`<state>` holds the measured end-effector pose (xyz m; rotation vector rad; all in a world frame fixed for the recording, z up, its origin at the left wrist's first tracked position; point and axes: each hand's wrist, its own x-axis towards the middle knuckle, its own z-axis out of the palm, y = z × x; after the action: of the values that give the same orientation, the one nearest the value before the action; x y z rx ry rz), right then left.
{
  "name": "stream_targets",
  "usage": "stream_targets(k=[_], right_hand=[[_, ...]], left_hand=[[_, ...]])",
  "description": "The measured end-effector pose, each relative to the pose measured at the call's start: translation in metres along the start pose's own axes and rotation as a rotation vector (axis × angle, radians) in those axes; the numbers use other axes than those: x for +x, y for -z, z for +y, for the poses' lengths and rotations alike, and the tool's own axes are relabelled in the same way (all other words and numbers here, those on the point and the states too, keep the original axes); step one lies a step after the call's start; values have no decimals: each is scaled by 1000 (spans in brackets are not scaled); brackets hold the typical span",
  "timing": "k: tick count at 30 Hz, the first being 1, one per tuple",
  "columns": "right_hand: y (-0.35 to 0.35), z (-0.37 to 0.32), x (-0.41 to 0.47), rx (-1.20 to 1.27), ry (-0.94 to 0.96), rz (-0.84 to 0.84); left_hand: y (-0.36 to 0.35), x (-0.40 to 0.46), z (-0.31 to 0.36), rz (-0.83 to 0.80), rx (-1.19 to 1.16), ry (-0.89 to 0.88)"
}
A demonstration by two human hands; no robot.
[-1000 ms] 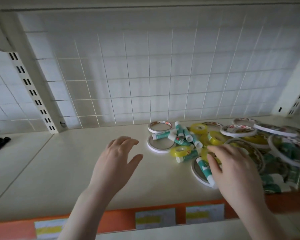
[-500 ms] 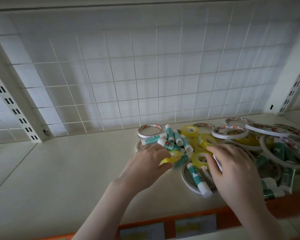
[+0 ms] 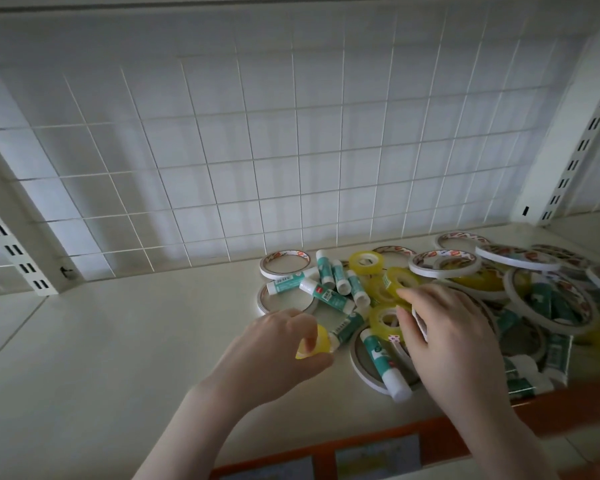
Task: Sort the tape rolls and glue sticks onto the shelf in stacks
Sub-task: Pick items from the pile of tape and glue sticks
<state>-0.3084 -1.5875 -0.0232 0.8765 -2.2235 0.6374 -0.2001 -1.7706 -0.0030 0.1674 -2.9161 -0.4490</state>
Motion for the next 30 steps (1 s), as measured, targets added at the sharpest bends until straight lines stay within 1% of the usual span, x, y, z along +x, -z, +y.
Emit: stream_targets(k=[4, 9, 15, 18, 22, 25, 30], right_hand=[[-6, -4, 8, 5, 29, -27], [-14, -15, 33, -11, 39, -87], [-35, -27, 65, -47, -17, -348], [-45, -33, 69, -117, -13, -464], [-44, -40, 70, -138, -56, -514], [-39, -43, 70, -152, -48, -553], [-29, -48, 69, -188, -80, -579]], left_hand=[[1, -10, -4, -12, -36, 86], [5, -19, -20, 42, -76, 188], [15, -29, -38, 120, -30, 186], [17, -34, -47, 143, -15, 192], [16, -38, -54, 169, -21, 199], [14, -38, -57, 183, -32, 194], [13, -35, -56, 199, -47, 177]])
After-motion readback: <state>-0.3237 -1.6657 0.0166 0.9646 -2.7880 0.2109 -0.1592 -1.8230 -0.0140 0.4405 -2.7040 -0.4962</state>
